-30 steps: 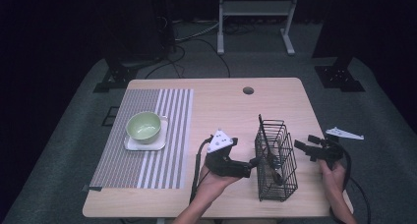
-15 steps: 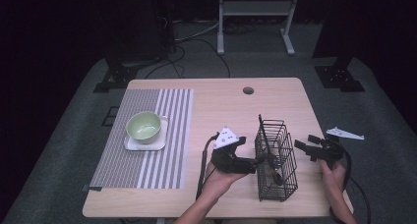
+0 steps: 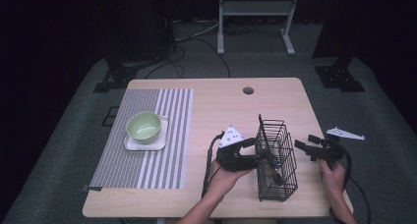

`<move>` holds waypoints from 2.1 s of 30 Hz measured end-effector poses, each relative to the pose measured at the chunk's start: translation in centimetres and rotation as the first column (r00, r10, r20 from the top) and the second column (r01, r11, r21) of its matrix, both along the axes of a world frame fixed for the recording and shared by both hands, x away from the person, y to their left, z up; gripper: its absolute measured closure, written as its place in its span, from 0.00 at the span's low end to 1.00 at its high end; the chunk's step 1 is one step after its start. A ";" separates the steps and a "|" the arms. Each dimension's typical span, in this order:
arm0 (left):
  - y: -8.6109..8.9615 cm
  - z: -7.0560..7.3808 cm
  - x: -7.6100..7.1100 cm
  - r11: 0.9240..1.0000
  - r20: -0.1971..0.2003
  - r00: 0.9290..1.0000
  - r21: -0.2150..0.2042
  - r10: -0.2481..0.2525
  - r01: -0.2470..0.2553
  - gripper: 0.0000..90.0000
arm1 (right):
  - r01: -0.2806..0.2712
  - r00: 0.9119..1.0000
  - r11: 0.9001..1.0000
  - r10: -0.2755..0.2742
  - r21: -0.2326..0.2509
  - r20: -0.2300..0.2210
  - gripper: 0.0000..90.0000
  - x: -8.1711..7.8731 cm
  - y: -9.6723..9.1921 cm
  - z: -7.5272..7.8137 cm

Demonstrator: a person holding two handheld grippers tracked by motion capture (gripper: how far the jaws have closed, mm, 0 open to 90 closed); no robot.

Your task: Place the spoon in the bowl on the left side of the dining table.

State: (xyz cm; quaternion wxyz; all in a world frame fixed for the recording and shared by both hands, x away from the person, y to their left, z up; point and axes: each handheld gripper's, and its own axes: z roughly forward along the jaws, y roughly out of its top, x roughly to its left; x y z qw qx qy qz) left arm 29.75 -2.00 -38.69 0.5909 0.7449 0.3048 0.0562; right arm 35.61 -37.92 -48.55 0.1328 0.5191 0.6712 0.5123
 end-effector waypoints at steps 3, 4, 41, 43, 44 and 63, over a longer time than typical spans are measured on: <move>0.0 -0.1 0.1 1.000 -0.012 1.000 -0.013 -0.001 0.000 0.52 | -0.001 1.000 1.000 0.001 0.000 0.001 0.15 0.0 0.0 0.0; 0.0 -0.1 0.1 1.000 -0.016 1.000 -0.018 0.000 0.000 0.54 | -0.001 1.000 1.000 0.001 0.001 0.001 0.15 0.0 0.0 0.0; 0.9 0.7 0.4 0.987 -0.065 0.997 -0.156 -0.050 0.039 0.99 | -0.001 1.000 1.000 0.001 0.001 0.002 0.15 0.0 0.0 0.0; 1.0 0.9 0.4 0.987 -0.063 0.997 -0.157 -0.051 0.041 0.99 | -0.001 1.000 1.000 0.001 0.000 0.001 0.15 0.0 0.0 0.0; 1.0 0.9 0.4 0.986 -0.067 0.996 -0.161 -0.054 0.043 0.99 | -0.001 1.000 1.000 0.001 0.000 0.002 0.15 0.0 0.0 0.0; 1.8 2.5 0.3 0.974 -0.070 0.994 -0.214 -0.088 0.071 0.99 | 0.001 1.000 1.000 -0.001 -0.007 0.001 0.15 0.1 0.0 0.0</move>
